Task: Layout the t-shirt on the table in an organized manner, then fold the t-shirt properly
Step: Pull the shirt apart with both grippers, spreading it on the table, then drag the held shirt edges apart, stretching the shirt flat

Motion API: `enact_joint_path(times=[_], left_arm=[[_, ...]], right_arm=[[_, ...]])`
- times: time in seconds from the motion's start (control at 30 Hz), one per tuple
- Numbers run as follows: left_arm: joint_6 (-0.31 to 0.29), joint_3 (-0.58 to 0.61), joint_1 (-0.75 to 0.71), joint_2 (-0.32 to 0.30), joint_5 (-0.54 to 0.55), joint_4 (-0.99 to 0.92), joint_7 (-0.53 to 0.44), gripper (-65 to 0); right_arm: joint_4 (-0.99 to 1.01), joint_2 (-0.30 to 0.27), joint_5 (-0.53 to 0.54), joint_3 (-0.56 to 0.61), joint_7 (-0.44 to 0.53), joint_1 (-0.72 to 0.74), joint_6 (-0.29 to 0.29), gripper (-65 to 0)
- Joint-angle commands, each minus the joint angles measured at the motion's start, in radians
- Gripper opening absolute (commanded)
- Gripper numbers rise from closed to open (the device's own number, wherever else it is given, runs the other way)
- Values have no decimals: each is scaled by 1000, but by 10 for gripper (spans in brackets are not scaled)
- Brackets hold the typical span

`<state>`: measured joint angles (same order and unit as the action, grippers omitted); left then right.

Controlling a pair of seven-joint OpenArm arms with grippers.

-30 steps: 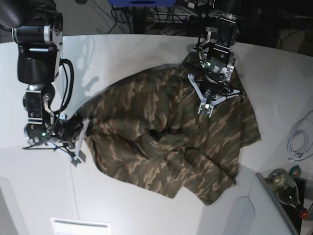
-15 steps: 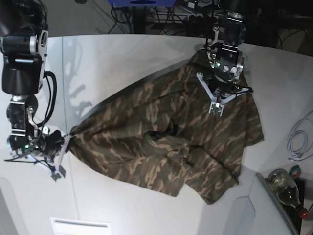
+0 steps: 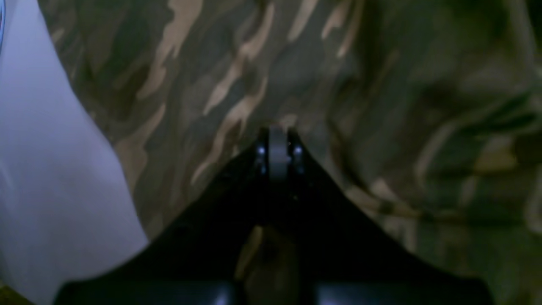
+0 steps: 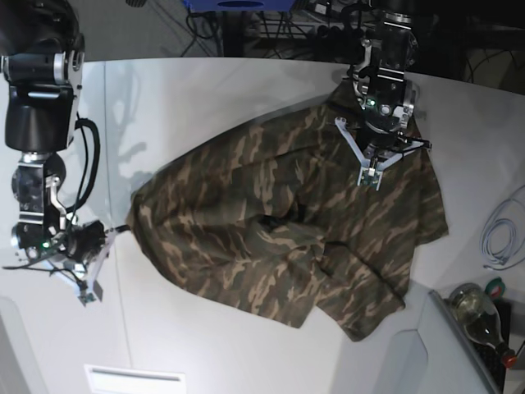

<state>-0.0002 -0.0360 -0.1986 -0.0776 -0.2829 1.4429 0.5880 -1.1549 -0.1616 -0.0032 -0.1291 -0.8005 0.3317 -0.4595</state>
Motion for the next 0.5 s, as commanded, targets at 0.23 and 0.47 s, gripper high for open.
enact_joint_path(times=[0.23,0.47], left_arm=[[7,-2,-6,-6,0,65,-16,-650],[7,-17,-8,-11,-6,28,-21,-650]], right_arm=[[5,15,127,3,26,-24,0,-167],[209,10,127,-1,117,31,0,-650]])
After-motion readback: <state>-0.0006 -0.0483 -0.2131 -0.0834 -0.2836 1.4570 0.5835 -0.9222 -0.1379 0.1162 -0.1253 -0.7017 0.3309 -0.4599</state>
